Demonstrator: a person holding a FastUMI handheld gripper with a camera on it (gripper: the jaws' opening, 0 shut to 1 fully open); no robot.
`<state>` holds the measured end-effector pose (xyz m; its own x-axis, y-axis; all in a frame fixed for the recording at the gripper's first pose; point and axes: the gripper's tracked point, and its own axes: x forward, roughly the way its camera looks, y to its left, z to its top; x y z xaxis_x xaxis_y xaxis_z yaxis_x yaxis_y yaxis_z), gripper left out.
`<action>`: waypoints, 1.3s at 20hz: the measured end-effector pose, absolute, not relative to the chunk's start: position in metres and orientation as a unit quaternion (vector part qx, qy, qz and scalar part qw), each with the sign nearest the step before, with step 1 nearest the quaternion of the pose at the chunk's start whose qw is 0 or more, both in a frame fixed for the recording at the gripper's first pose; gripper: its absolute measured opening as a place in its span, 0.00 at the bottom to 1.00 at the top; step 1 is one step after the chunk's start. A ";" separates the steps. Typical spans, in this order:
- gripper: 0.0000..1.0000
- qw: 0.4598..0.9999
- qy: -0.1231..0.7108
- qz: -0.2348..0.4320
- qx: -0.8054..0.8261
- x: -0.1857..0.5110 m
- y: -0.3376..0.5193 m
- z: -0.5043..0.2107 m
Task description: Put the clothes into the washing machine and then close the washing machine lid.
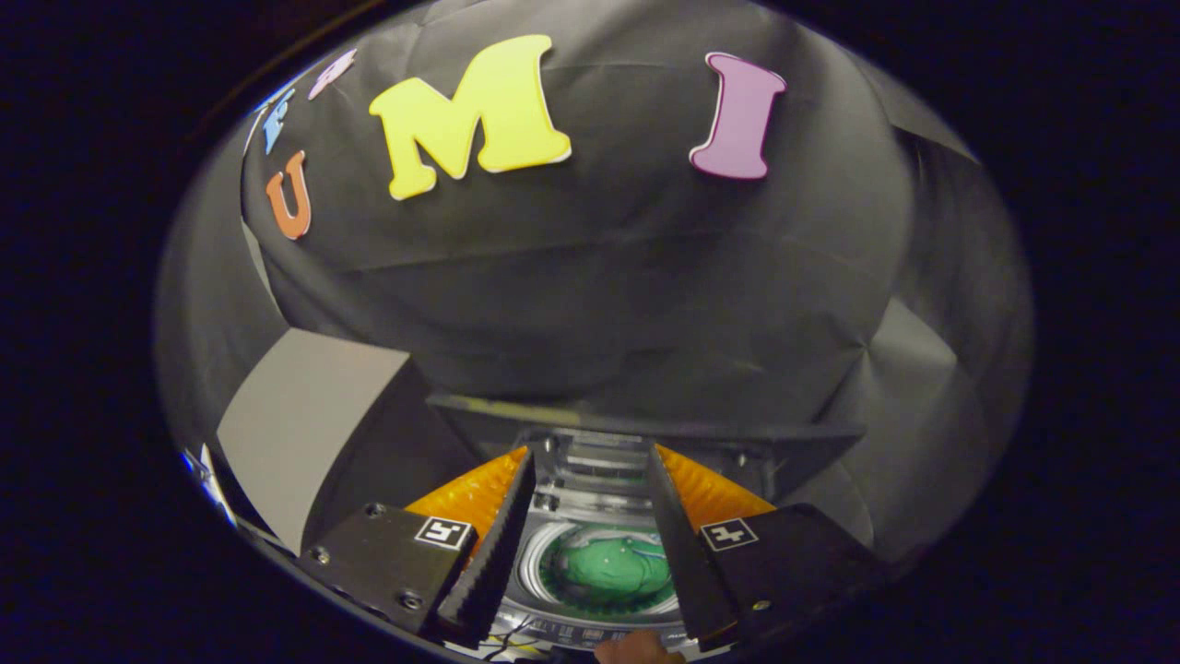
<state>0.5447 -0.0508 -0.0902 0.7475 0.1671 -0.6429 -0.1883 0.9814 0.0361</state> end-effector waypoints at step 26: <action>0.77 0.932 0.357 0.060 0.017 0.568 -0.058 -0.124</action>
<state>0.5685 -0.0581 -0.1245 0.7377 0.1244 -0.6636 -0.1005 0.9922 0.0743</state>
